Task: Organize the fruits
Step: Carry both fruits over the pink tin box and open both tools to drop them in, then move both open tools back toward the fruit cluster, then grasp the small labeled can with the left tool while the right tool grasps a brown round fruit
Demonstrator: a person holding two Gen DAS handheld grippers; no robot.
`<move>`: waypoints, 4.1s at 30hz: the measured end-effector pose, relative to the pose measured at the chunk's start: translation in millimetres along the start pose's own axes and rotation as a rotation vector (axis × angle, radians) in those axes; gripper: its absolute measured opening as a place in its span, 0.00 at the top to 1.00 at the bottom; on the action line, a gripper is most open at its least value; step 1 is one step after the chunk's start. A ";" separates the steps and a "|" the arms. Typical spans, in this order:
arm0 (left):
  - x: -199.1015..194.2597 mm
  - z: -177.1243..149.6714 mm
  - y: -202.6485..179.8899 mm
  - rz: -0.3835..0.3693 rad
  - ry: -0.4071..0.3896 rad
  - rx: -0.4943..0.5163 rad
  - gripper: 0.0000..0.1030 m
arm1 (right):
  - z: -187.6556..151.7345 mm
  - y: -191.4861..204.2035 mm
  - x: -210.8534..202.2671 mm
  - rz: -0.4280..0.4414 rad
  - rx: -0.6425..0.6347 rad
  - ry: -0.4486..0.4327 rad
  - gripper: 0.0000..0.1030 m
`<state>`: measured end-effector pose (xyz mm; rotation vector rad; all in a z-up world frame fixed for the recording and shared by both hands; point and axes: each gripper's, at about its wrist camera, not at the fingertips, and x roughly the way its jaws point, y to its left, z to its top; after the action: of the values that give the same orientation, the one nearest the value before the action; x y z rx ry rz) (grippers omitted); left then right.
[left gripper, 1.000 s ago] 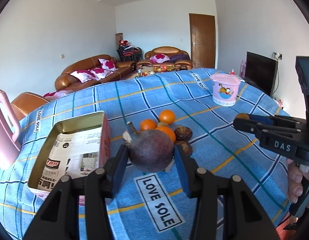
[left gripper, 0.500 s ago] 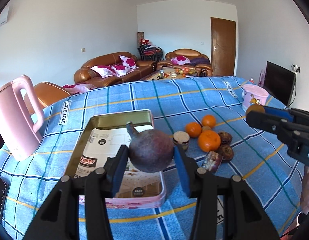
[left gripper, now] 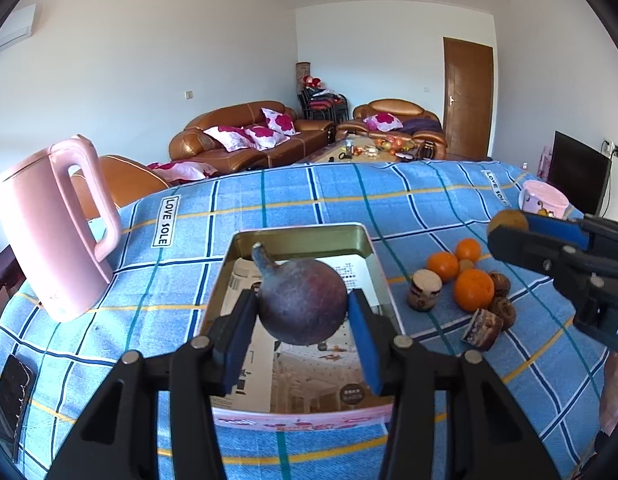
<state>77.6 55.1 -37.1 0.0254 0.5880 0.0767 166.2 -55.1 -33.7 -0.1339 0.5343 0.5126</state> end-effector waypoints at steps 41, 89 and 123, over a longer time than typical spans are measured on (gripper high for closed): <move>40.4 -10.7 36.9 0.005 0.071 -0.029 0.53 | -13.3 51.2 93.1 0.069 -0.096 0.146 0.69; 11.5 -8.5 -43.7 -0.067 -0.016 0.007 0.06 | -62.3 -46.3 25.2 -0.128 0.026 0.151 0.43; 53.1 -20.0 -115.8 -0.328 0.204 0.139 0.62 | -77.5 -113.6 6.5 -0.212 0.219 0.141 0.43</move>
<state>118.0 -56.1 -88.5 0.0560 0.7941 -0.2834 192.7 -170.3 -104.4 -0.0168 0.7015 0.2366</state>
